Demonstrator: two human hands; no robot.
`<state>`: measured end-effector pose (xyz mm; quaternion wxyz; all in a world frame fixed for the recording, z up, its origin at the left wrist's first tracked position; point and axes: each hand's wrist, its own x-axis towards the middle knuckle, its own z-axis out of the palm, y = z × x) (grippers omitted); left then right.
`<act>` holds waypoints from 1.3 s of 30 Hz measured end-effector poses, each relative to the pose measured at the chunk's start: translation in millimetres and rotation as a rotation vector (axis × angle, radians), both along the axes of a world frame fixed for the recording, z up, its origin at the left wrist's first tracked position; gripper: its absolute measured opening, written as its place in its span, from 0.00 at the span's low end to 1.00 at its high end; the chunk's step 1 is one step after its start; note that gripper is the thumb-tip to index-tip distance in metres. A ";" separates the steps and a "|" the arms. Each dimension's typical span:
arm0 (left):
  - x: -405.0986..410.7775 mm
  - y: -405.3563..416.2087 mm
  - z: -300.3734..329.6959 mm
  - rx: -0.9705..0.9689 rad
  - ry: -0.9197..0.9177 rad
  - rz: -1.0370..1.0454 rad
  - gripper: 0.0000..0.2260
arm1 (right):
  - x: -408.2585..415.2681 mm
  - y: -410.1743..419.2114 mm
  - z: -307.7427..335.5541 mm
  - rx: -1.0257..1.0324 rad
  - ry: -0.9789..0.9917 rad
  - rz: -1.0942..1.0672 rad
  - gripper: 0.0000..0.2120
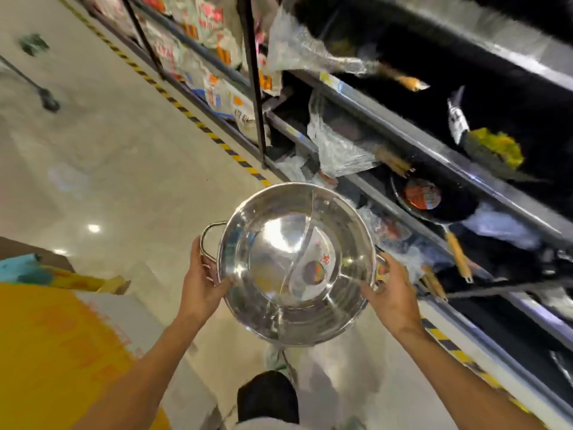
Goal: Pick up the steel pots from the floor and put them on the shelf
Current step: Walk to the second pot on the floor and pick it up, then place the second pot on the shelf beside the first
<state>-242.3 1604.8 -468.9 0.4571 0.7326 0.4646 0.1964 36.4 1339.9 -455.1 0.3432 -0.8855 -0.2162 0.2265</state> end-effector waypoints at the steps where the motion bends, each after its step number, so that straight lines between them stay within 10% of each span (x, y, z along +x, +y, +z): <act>1: -3.8 -14.7 5.0 0.007 -0.013 -0.009 0.48 | -4.1 -17.4 6.2 0.012 -0.010 -0.006 0.32; 23: 46.6 -474.4 41.0 -0.135 -0.059 -0.613 0.50 | -118.7 -597.1 60.2 0.013 -0.017 -0.568 0.34; 39: 143.2 -669.3 26.3 -0.125 0.056 -0.664 0.47 | -61.0 -795.3 21.1 0.044 0.045 -0.621 0.34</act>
